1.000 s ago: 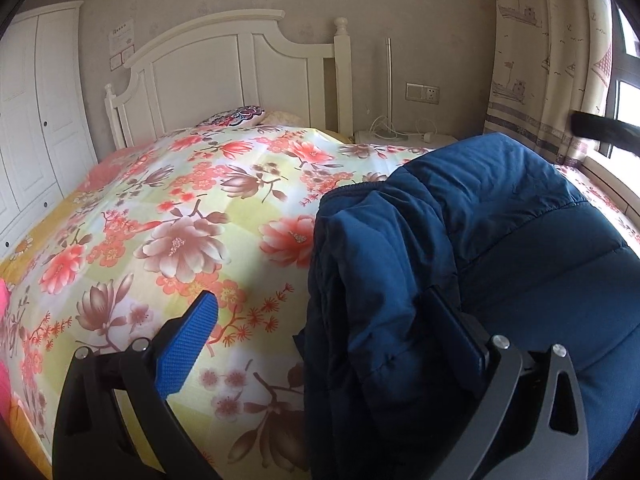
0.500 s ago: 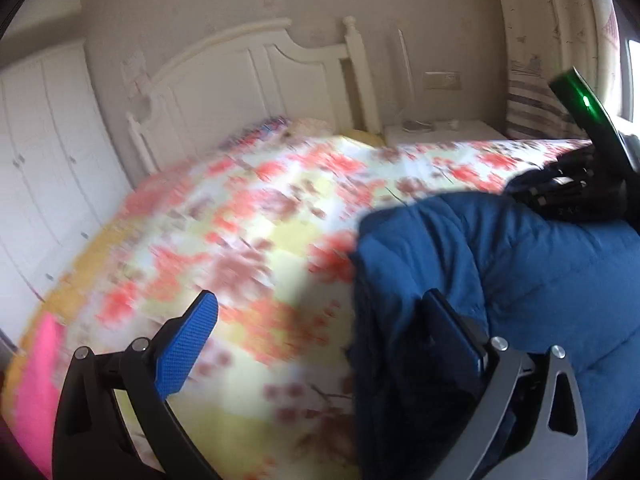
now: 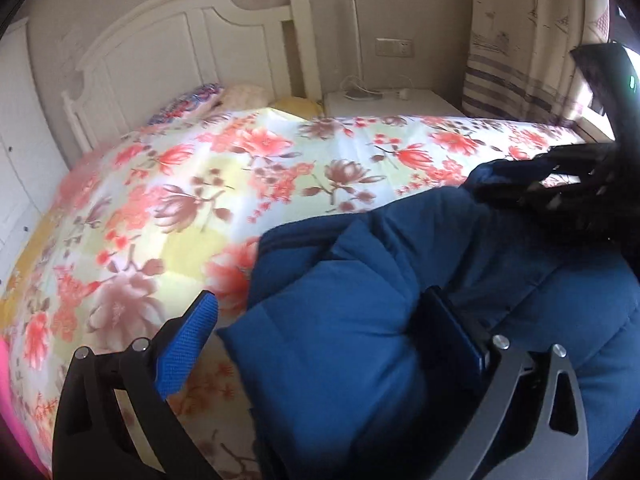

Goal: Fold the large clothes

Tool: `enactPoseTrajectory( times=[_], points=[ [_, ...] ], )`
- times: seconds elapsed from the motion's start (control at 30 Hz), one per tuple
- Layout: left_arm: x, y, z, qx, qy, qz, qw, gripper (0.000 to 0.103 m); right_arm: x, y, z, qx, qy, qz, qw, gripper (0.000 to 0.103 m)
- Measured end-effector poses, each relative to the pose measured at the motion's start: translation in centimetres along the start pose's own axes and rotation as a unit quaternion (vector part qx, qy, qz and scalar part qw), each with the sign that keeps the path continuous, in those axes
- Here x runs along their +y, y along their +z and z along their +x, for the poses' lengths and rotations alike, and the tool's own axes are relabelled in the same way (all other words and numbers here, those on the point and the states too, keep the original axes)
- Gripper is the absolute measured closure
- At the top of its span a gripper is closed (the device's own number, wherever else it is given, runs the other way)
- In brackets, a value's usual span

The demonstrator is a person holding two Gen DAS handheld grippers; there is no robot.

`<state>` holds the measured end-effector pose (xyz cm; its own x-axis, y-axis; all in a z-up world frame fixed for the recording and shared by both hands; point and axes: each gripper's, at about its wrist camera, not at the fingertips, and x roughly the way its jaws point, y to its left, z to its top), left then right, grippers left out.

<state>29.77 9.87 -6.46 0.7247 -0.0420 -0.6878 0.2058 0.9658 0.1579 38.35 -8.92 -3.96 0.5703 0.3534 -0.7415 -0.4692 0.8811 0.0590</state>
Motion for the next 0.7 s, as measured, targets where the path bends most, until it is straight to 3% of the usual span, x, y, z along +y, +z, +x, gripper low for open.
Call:
enactPoseTrajectory(
  times=[0.07, 0.13, 0.17, 0.23, 0.3, 0.4, 0.5, 0.6, 0.67, 0.7],
  points=[
    [-0.3, -0.3, -0.1, -0.008, 0.011, 0.005, 0.9999, 0.002, -1.6, 0.6, -2.8, -0.058, -0.015, 0.043, 0.997, 0.062],
    [-0.4, -0.3, -0.3, -0.009, 0.015, 0.007, 0.9998, 0.002, -3.0, 0.2, -4.1, -0.089, -0.015, 0.090, 0.992, 0.062],
    [-0.4, -0.4, -0.4, -0.009, 0.014, 0.005, 0.9998, 0.002, -3.2, -0.1, -3.7, -0.081, -0.009, 0.097, 0.992, 0.062],
    [-0.2, -0.5, -0.5, -0.009, 0.011, 0.001, 0.9999, 0.002, -1.9, -1.6, -0.1, -0.001, -0.005, 0.057, 0.998, 0.062],
    [0.2, -0.7, -0.5, -0.009, 0.010, -0.002, 0.9999, 0.002, -0.7, -2.9, 0.6, -0.016, -0.020, 0.035, 0.999, 0.062],
    [0.2, -0.5, -0.5, -0.011, 0.015, -0.002, 0.9998, 0.002, -0.4, -1.6, -1.4, 0.008, -0.033, 0.070, 0.997, 0.062],
    [0.2, -0.5, -0.5, -0.012, 0.017, -0.002, 0.9998, 0.002, 2.9, -2.4, -7.1, -0.049, -0.024, 0.041, 0.998, 0.062],
    [0.3, -0.6, -0.5, -0.012, 0.015, -0.004, 0.9998, 0.002, 7.3, -5.1, -11.5, -0.072, -0.034, -0.021, 0.997, 0.050],
    [0.3, -0.6, -0.5, -0.013, 0.015, -0.005, 0.9998, 0.002, 10.1, -8.2, -13.1, -0.079, -0.032, -0.059, 0.995, 0.021],
    [0.3, -0.6, -0.5, -0.012, 0.015, -0.005, 0.9998, 0.002, 10.9, -9.3, -12.6, -0.057, -0.029, -0.072, 0.995, 0.021]
  ],
)
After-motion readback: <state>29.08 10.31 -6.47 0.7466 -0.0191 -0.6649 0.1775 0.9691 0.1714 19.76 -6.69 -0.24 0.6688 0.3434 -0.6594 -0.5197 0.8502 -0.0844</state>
